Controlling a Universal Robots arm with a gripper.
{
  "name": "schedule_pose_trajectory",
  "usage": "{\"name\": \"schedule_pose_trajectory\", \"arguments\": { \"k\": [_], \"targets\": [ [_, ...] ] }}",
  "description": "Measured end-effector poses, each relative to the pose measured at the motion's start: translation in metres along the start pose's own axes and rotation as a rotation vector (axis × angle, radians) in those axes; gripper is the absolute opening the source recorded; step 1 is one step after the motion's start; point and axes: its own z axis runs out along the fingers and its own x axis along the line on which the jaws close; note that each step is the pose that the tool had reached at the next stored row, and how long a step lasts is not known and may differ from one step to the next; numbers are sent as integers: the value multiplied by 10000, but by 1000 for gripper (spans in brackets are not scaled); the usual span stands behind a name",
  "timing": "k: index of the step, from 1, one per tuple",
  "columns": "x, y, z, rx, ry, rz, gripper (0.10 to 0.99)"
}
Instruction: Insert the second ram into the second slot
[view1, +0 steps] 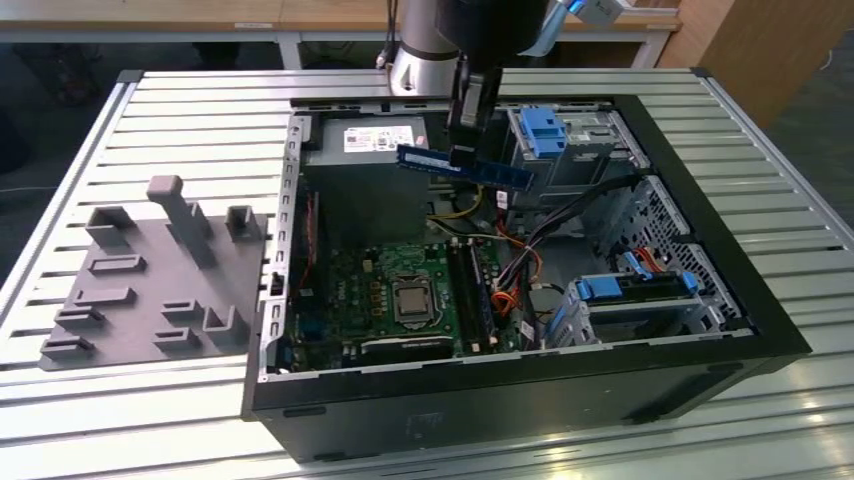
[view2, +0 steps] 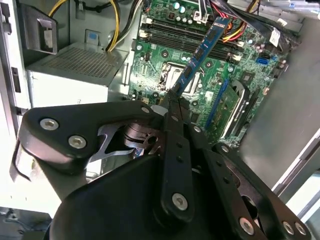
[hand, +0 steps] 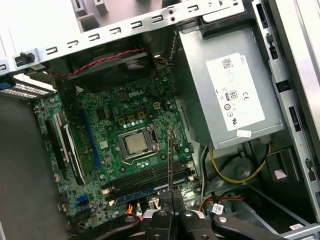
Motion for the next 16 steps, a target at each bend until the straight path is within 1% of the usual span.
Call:
{"name": "schedule_pose_trajectory", "arguments": {
  "k": [11,16],
  "targets": [
    [0,0,5,11,-17,722,114],
    [0,0,6,15,-23,922,114]
  ]
}}
